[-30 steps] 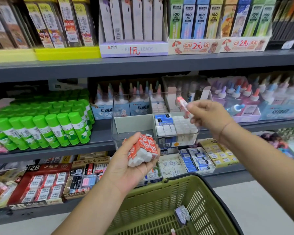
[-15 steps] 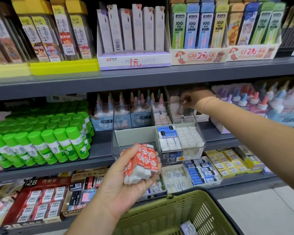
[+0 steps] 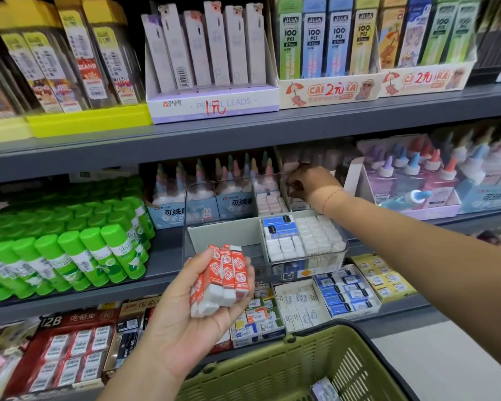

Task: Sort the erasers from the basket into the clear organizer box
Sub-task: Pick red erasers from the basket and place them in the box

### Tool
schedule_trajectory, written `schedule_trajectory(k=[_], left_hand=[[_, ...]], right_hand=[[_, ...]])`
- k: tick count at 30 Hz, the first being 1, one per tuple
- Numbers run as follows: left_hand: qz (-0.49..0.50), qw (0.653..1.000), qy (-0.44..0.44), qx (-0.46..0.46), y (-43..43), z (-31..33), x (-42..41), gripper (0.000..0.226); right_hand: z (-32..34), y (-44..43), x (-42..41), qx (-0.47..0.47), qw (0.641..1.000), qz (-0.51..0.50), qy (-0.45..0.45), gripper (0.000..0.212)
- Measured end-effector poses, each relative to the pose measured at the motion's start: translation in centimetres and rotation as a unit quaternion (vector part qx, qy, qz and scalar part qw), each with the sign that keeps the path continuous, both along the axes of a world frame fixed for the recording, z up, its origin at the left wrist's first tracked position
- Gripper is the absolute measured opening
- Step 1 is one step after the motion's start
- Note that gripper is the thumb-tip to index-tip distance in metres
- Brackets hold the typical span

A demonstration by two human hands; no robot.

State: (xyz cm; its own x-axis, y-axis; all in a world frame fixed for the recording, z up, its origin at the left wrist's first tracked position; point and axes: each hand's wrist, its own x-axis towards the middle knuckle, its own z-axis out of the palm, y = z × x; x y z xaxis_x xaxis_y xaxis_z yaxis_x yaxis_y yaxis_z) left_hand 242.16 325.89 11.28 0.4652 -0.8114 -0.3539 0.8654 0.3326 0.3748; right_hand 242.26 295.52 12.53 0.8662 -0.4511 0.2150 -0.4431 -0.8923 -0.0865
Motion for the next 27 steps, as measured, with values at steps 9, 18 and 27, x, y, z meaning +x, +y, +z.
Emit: schedule_trajectory(k=[9,18,27], left_hand=[[-0.012,1.0,-0.005,0.013,-0.4,-0.4,-0.3,0.111],[-0.006,1.0,0.01,0.012,-0.5,0.1,-0.5,0.103],[0.011,0.999,-0.023,0.03,-0.4,-0.1,-0.5,0.069]], right_hand=[[0.4,-0.2,0.1,0.051,0.999,-0.012,-0.008,0.018],[2.9,2.6,-2.7,0.038,0.996,0.017,-0.076,0.021],[2.9,14.4,-7.9,0.356,0.904,0.236,-0.031,0.045]])
